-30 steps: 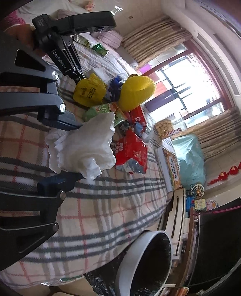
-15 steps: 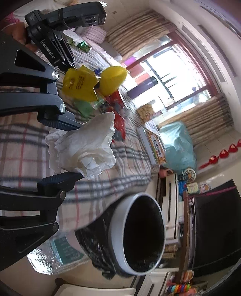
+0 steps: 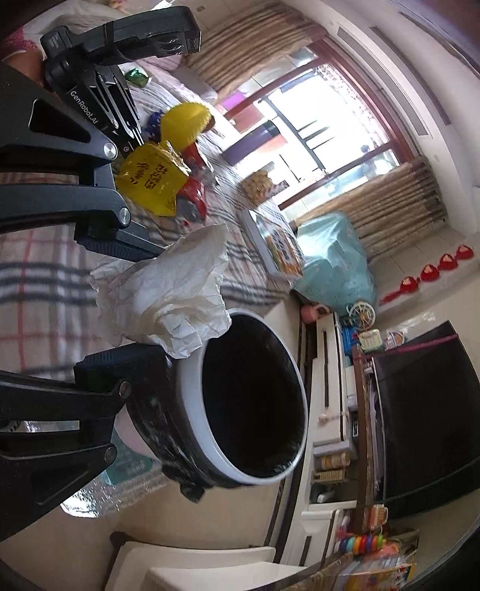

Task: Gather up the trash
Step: 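Carry tissue and yellow wrapper over the bin and open both tools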

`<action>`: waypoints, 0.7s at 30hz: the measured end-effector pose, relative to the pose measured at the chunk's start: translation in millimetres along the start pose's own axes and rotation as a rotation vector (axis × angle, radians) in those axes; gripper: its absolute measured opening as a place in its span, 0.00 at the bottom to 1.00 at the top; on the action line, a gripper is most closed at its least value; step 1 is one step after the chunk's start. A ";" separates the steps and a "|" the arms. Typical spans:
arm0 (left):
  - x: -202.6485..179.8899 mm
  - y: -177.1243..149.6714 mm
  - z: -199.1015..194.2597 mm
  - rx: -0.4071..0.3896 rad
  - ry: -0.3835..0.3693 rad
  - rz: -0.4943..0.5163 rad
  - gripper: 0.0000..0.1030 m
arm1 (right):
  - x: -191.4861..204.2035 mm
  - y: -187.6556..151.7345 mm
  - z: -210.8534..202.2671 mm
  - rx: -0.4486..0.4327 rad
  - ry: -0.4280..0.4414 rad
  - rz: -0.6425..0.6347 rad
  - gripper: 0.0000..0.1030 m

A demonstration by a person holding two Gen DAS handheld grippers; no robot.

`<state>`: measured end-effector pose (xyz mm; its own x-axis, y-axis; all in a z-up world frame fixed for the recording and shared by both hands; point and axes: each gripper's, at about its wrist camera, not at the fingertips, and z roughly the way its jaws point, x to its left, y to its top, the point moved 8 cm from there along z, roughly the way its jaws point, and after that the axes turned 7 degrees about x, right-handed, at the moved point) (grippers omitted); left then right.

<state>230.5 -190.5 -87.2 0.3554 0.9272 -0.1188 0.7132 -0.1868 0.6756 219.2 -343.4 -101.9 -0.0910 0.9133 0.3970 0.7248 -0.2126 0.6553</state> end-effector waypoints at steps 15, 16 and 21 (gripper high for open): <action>-37.6 38.6 43.2 0.048 -0.037 0.062 0.01 | -46.1 33.5 -1.4 -0.017 -0.053 0.050 0.41; -40.3 42.1 46.6 0.051 -0.039 0.065 0.01 | -49.0 36.4 -0.3 -0.017 -0.057 0.051 0.41; -52.6 58.9 61.8 0.061 -0.048 0.086 0.01 | -63.6 52.5 9.5 -0.001 -0.073 0.052 0.41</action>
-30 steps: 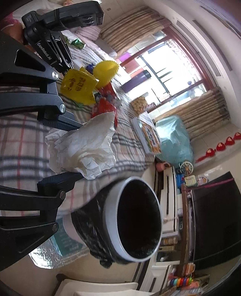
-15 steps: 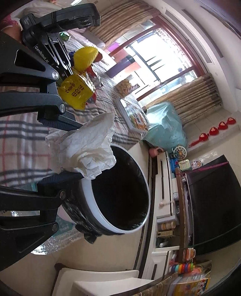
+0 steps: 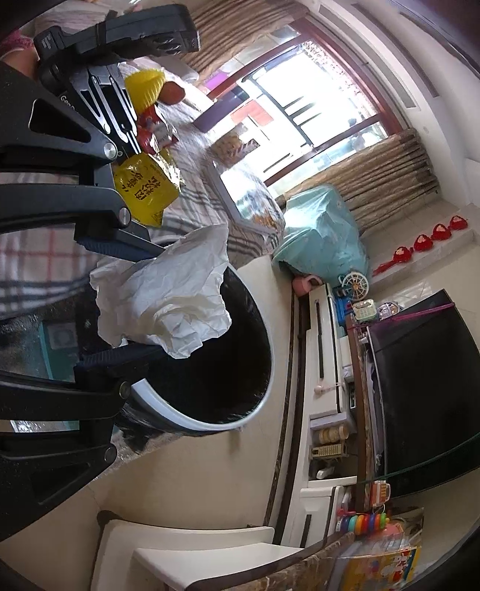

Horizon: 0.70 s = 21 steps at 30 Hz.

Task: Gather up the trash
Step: 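Carry tissue and yellow wrapper over the bin and open both tools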

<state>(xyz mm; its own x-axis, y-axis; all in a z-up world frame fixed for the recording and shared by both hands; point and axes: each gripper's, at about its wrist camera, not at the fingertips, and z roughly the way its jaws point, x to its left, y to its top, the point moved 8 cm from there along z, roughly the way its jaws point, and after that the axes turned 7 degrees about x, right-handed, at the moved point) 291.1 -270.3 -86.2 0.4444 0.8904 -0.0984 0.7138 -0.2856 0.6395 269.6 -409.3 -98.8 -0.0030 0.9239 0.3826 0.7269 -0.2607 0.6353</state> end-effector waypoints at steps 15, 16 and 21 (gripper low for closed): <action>-16.9 36.0 43.4 0.059 -0.007 0.040 0.01 | -31.6 30.7 32.4 0.079 -0.026 0.025 0.44; -18.1 36.7 46.1 0.063 -0.007 0.043 0.02 | -33.4 31.8 34.3 0.083 -0.024 0.029 0.44; -21.2 36.9 57.2 0.095 -0.006 0.047 0.02 | -42.3 35.8 42.9 0.110 -0.026 0.050 0.45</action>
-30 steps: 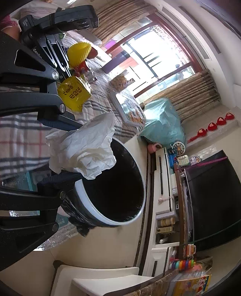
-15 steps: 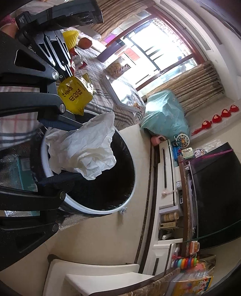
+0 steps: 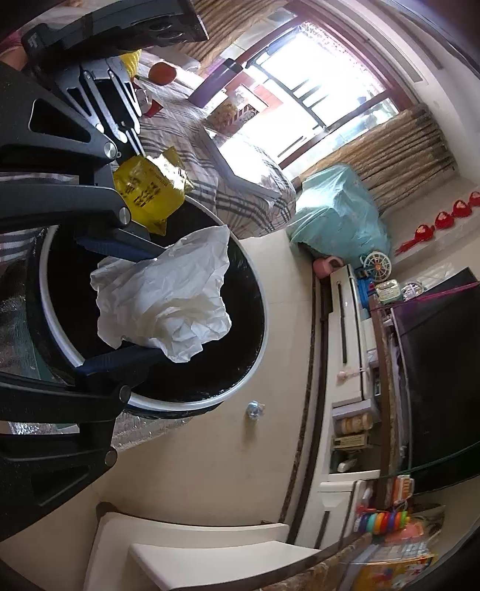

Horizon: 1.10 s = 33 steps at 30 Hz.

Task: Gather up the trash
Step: 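Carry tissue and yellow wrapper over the bin and open both tools, then move both open tools back toward the trash on the bed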

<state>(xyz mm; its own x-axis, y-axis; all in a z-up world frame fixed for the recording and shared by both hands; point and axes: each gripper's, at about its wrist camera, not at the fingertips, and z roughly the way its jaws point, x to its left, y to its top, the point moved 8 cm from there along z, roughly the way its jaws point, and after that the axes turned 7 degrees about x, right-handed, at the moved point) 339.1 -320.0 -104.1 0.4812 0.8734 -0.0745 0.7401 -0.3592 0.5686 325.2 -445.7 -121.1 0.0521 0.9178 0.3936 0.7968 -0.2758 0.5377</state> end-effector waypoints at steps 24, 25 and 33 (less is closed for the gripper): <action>48.0 -74.1 -57.6 -0.075 0.017 -0.175 0.64 | 34.2 -31.7 -33.4 -0.088 0.037 -0.001 0.92; 50.5 -79.0 -61.2 -0.079 0.020 -0.180 0.65 | 38.8 -36.0 -34.0 -0.090 0.043 -0.005 0.92; 76.9 -112.8 -92.3 -0.104 0.043 -0.240 0.65 | 80.8 -68.9 -27.2 -0.061 0.104 -0.050 0.92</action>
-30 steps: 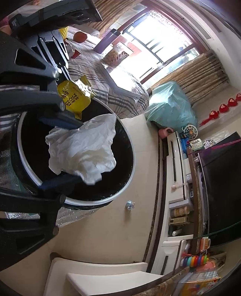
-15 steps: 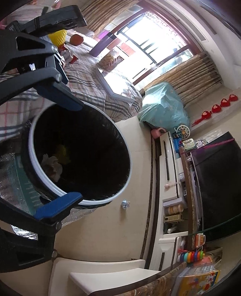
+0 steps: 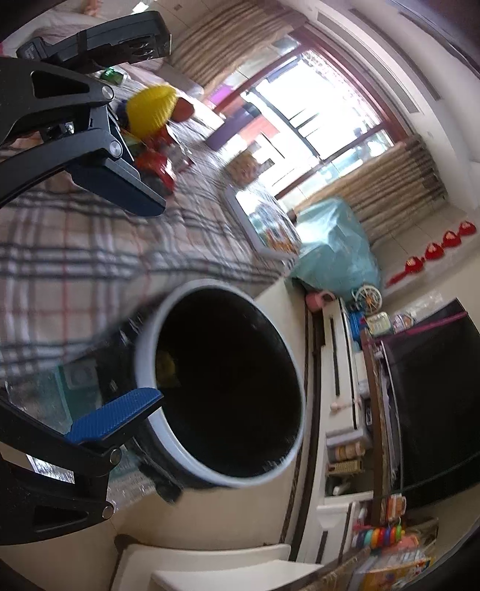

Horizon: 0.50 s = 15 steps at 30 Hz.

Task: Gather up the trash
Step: 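Move both open tools back toward the trash on the bed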

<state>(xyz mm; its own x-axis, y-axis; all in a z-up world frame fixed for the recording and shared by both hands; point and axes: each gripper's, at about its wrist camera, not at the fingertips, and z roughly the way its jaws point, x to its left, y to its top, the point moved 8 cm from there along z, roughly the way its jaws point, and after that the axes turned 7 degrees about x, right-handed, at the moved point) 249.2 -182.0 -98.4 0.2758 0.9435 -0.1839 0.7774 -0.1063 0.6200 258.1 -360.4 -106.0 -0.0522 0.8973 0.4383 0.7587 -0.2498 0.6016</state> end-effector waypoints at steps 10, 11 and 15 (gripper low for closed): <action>53.5 -29.5 -29.7 -0.031 0.069 -0.068 0.66 | 50.4 -28.9 18.6 0.055 0.044 -0.067 0.92; 59.2 -32.9 -32.2 -0.030 0.075 -0.079 0.66 | 55.8 -31.5 20.6 0.061 0.048 -0.076 0.92; 82.1 -44.2 -41.9 -0.038 0.098 -0.130 0.66 | 73.1 -41.0 28.7 0.082 0.064 -0.102 0.92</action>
<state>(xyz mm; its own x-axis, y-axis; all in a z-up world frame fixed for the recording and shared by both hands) 213.9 -86.7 -109.0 0.1161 0.9748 -0.1907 0.7807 0.0291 0.6242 241.8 -274.1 -117.8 -0.1705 0.8909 0.4210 0.7979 -0.1258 0.5894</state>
